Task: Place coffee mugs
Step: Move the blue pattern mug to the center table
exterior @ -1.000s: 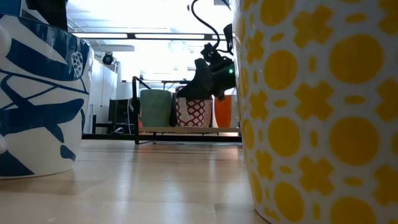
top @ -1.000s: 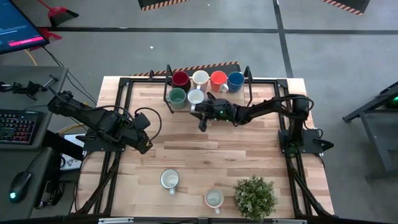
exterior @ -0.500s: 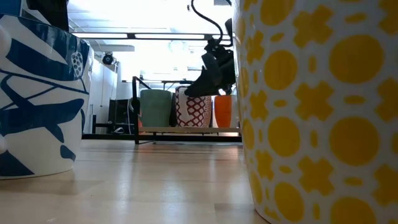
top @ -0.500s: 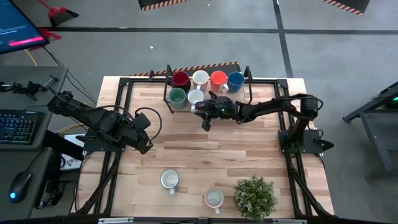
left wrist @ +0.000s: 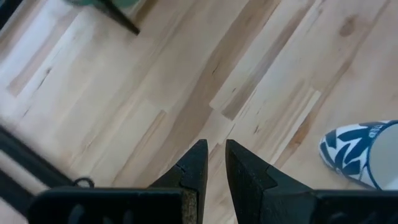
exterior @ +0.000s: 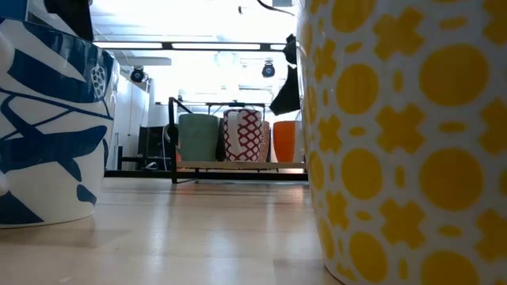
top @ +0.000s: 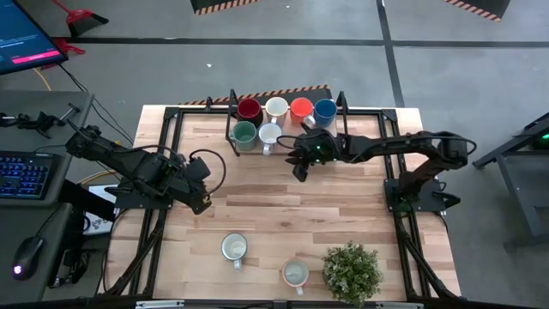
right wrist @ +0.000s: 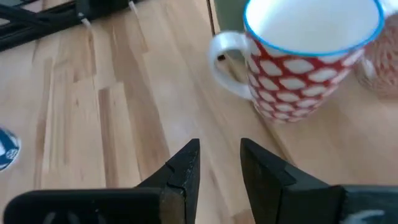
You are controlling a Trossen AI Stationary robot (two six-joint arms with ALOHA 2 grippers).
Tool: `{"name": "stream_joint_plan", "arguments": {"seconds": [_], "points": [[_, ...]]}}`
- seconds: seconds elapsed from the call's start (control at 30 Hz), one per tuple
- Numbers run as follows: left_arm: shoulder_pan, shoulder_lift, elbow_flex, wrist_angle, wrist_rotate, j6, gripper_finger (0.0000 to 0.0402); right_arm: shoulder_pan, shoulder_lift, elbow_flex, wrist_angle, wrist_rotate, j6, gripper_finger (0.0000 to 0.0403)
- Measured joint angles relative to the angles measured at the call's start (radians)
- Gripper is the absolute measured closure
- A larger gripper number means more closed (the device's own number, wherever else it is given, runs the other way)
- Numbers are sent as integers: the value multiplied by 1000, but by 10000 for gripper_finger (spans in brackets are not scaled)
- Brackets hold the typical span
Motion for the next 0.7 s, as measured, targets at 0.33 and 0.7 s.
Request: {"name": "stream_joint_plan", "arguments": {"seconds": [0.33, 0.7], "points": [[0, 5, 0, 181, -55, 153, 355, 36, -38, 0, -240, -338, 243, 308], [23, 34, 1, 306, -136, 343, 355, 151, -239, 0, -848, -454, 226, 308]]}}
